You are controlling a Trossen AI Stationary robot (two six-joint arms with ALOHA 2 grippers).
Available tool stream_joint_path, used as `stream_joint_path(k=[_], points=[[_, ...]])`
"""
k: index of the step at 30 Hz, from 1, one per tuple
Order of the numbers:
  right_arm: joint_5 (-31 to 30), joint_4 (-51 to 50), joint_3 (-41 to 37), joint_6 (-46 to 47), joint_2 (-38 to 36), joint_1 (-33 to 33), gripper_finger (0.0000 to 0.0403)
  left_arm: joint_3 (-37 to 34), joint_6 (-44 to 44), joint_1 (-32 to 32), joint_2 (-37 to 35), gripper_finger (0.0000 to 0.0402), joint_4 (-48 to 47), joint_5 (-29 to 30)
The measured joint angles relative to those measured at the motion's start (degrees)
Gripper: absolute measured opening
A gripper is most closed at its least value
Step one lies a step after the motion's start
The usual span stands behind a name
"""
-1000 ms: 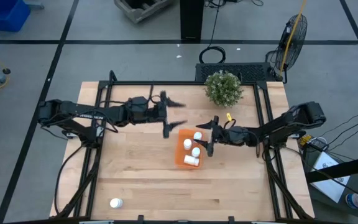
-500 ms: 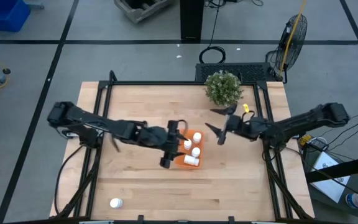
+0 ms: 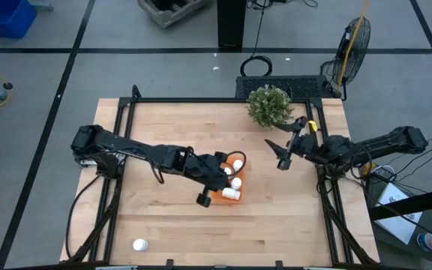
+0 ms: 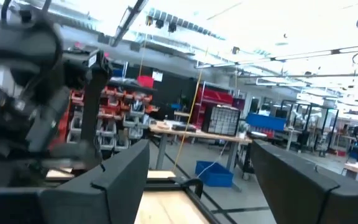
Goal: Pick and place pill bottles into a basket
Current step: Adjust the white pill bottle in the orange container
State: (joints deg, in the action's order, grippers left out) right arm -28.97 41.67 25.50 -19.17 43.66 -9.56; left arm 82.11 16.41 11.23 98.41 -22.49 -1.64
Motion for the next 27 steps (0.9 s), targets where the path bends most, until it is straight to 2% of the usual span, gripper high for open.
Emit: stream_joint_path(k=[8, 19, 27], points=[[-1.40, -4.51, 0.00, -0.70, -3.84, -0.05, 0.0265, 0.71, 1.06, 0.40, 5.77, 0.0002, -2.88, -1.55], [-1.96, -4.70, 0.00, -1.51, -4.46, 0.10, 0.0265, 9.48, 4.04, -1.91, 15.19, 0.0001, -11.83, -3.33], [-2.58, -5.53, 0.00, -1.51, -4.61, 0.10, 0.0265, 10.12, 3.20, -2.29, 15.91, 0.0001, -15.12, -3.84]])
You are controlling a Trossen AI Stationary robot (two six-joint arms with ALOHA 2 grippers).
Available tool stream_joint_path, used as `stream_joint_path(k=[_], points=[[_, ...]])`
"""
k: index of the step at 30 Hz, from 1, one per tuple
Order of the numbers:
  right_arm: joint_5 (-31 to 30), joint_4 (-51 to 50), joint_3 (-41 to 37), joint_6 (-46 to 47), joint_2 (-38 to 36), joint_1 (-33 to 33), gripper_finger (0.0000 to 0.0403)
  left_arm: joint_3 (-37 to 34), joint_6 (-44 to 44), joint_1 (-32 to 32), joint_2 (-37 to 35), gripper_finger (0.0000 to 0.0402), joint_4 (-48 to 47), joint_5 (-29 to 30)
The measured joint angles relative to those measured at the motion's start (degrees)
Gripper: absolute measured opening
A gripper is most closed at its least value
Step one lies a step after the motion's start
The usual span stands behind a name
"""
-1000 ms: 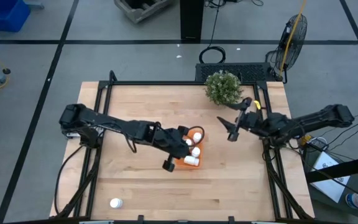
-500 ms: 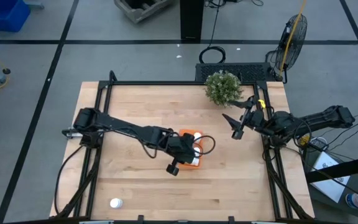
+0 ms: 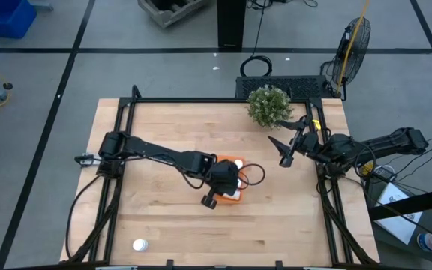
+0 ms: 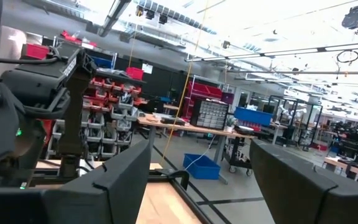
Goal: Pick and place pill bottles into a basket
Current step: Adjust the white pill bottle in the orange container
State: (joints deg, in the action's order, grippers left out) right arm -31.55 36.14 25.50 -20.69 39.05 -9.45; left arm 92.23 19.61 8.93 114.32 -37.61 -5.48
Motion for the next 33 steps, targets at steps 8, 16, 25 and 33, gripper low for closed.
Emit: stream_joint_path(k=[8, 16, 25, 33], points=[[0.00, 0.00, 0.00, 0.41, 0.00, -0.02, 0.0265, -0.13, -2.13, -0.03, 2.37, 0.0000, -2.78, -2.95], [-0.11, -0.48, 0.00, 0.68, 0.15, -0.02, 0.0265, -0.13, -2.16, -0.03, 3.68, 0.0000, -1.31, -3.55], [-0.04, -0.90, 0.00, 1.03, 0.20, -0.02, 0.0265, -0.11, -5.19, -0.03, 3.67, 0.0032, -1.57, -3.72], [0.00, -0.87, 0.00, 1.07, 0.20, -0.02, 0.0265, -0.11, -8.77, -0.45, 3.67, 0.0106, -1.54, -2.78]])
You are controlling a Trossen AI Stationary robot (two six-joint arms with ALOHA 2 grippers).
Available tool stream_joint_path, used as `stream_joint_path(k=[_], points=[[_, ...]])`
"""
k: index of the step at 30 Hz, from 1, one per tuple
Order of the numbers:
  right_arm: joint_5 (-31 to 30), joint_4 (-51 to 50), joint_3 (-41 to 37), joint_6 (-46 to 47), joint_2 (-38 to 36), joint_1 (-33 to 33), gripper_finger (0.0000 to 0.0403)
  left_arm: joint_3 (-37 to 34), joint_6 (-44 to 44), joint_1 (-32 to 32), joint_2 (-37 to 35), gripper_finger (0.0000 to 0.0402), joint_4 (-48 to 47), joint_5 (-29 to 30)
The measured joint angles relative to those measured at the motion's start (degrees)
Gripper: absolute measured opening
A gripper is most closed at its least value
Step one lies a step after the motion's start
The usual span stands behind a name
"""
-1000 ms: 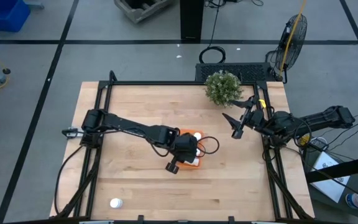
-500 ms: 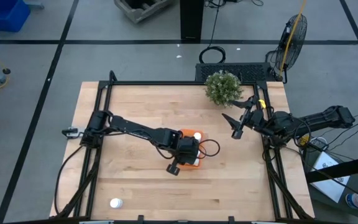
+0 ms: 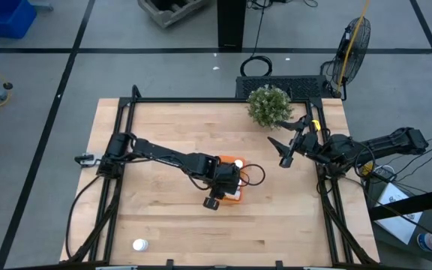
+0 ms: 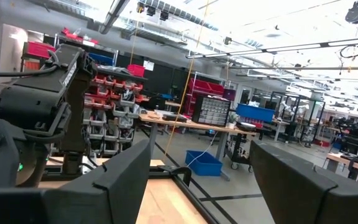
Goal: Pick and place pill bottles into a basket
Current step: Adjust the white pill bottle in the orange container
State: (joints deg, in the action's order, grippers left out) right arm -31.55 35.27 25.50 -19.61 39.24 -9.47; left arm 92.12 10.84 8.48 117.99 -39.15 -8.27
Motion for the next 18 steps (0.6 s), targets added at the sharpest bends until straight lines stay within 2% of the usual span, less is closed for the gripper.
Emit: stream_joint_path(k=[9, 18], points=[[0.01, 0.00, 0.00, 0.05, 0.00, 0.00, 0.0265, 0.00, -0.90, -0.45, 0.26, 0.0186, 1.24, 0.84], [0.02, 0.02, 0.00, 0.06, -0.01, 0.00, 0.0265, 0.00, -0.90, -0.54, 0.61, 0.0207, 1.85, 0.78]])
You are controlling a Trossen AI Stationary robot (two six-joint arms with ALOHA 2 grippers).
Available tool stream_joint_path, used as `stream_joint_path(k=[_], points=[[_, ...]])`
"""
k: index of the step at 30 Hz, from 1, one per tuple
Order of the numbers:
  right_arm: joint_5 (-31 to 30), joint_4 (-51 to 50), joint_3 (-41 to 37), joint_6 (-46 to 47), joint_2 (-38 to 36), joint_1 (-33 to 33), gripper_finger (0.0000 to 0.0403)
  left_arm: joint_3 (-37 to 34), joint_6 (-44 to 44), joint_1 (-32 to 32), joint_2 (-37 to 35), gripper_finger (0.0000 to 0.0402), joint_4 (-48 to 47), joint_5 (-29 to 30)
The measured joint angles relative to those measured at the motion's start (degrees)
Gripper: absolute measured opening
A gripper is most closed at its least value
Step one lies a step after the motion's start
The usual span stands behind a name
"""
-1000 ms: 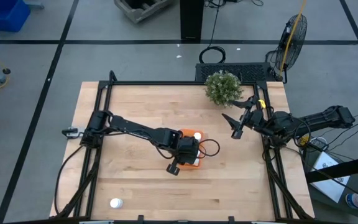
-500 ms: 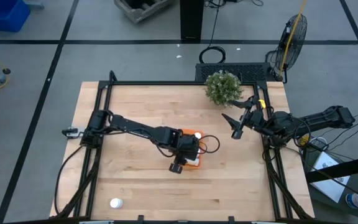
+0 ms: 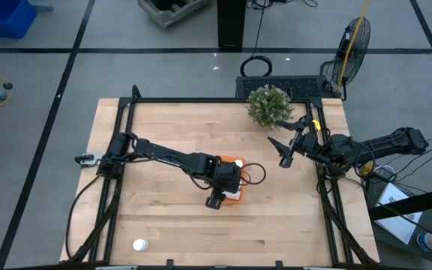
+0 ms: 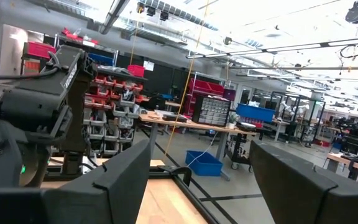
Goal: Pick and place pill bottles into a basket
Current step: Adjust the white pill bottle in the orange container
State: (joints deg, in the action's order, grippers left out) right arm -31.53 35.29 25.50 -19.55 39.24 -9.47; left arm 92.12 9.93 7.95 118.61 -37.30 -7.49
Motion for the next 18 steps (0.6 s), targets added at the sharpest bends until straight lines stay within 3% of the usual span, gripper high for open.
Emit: stream_joint_path(k=[18], points=[[0.02, 0.00, 0.00, 0.04, -0.01, 0.00, 0.0265, 0.00, -1.20, -0.22, 3.98, 0.0207, 0.83, -1.92]])
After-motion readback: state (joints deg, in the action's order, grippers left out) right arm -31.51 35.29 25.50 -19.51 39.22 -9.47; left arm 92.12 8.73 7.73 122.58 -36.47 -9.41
